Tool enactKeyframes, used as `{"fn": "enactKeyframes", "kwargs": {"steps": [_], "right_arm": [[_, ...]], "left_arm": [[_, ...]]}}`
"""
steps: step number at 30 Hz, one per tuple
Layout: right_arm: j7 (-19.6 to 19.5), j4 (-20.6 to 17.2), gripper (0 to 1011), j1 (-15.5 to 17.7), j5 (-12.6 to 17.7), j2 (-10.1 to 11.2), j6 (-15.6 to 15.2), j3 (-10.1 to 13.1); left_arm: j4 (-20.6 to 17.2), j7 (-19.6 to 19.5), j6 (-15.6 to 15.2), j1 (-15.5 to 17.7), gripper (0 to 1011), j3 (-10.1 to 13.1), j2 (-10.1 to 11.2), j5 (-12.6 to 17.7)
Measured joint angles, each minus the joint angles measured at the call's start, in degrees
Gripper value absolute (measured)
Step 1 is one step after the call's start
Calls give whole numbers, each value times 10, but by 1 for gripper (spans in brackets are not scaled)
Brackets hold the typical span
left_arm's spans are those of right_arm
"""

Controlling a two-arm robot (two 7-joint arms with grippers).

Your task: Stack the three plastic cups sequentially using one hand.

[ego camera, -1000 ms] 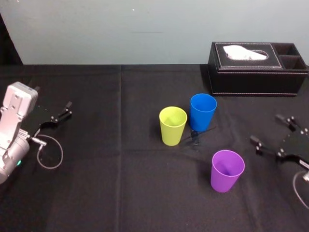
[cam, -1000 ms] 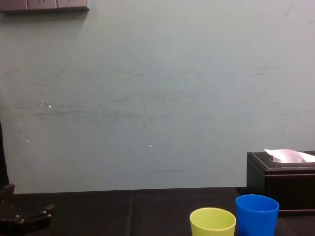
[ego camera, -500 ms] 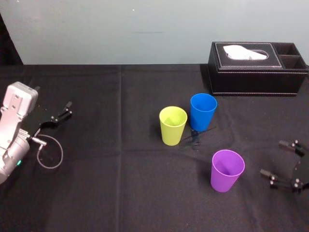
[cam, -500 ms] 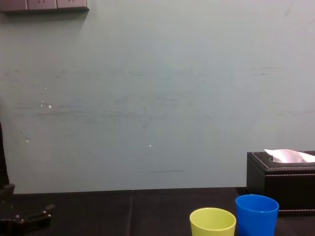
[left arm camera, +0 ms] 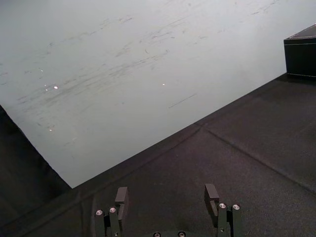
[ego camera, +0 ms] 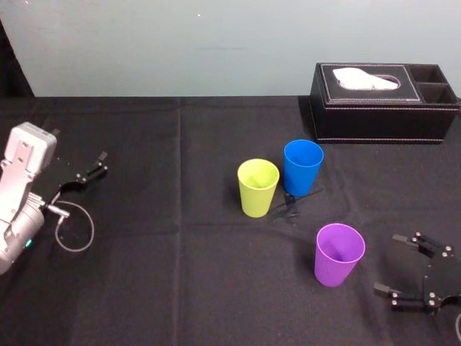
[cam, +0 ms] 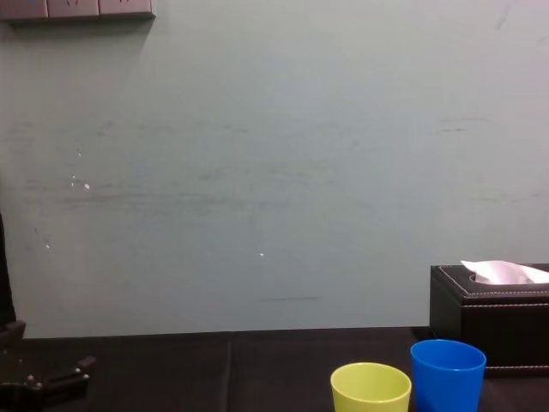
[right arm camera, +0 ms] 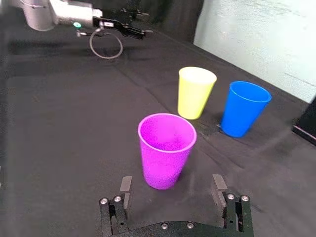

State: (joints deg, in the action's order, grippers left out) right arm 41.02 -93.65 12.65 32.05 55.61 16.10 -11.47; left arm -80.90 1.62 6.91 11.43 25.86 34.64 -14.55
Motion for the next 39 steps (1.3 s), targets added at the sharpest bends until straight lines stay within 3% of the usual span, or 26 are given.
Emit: {"fn": "enactKeyframes", "kwargs": {"steps": [19,39], "right_arm": [[45,17,1003,-36,5,-45,-36,-22],[32,24,1003,-66,-15,-74,-52,-48]], "left_arm": [[0,0,0,0,1011,0,0,0],[0,0,0,0,1011,0,0,0]]}}
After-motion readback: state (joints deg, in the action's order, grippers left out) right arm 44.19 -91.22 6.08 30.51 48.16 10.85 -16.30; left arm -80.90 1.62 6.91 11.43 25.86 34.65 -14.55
